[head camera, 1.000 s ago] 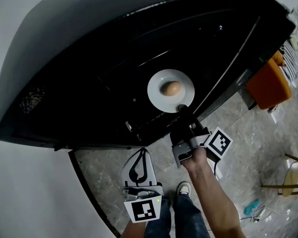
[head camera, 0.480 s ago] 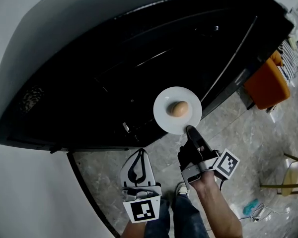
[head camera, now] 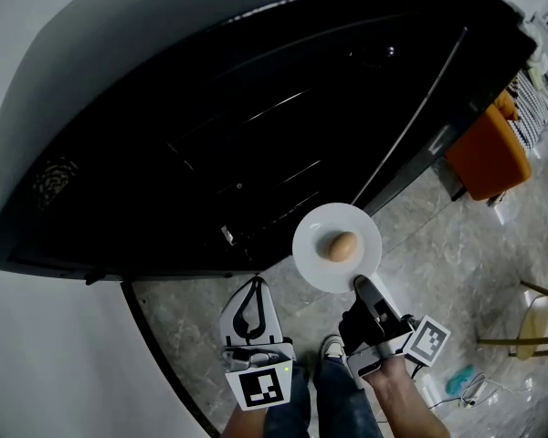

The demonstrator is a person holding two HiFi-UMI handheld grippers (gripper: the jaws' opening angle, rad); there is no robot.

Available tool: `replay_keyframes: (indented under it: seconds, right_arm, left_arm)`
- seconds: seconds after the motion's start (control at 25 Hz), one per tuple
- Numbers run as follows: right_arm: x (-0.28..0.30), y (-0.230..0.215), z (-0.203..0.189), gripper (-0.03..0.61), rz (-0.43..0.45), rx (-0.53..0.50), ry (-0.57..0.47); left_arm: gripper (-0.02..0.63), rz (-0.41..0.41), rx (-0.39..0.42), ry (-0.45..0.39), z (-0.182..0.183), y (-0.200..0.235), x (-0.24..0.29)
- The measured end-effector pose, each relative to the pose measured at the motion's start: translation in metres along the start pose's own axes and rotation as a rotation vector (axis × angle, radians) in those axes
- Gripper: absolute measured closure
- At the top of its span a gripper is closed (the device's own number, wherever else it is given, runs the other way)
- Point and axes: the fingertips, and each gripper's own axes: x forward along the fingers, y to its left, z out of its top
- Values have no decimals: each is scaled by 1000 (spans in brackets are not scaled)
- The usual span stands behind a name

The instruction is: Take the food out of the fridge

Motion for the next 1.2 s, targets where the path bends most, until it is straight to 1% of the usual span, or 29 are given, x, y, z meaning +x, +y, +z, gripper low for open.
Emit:
replay_keyframes:
  seconds: [0.32,0.56,0.72,0.88,1.04,1.2]
  right_arm:
    - [-31,-6,-11,546,-42,-1,-3]
    - [-53,19,-16,546,-35,58,-22]
    - [-68,55,-20,546,-18,77,-31]
    - [-80,104,-24,546,-19,63,-19]
    - [-93,154,-28,546,-15,53,-5]
    - [-106,194,-33,546,-19,50,5]
  left_arm:
    - [600,2,-7,2,-5,-4,-3]
    - [600,10,-14,12,14,-12,-23]
    - [600,17,-18,3,41,-14,-40]
    - [600,13,-38,-13,83,-18,-56]
    - [600,-6,-40,-22,123,-25,-72]
    - [600,-10,-63,-33,159,-26,-91]
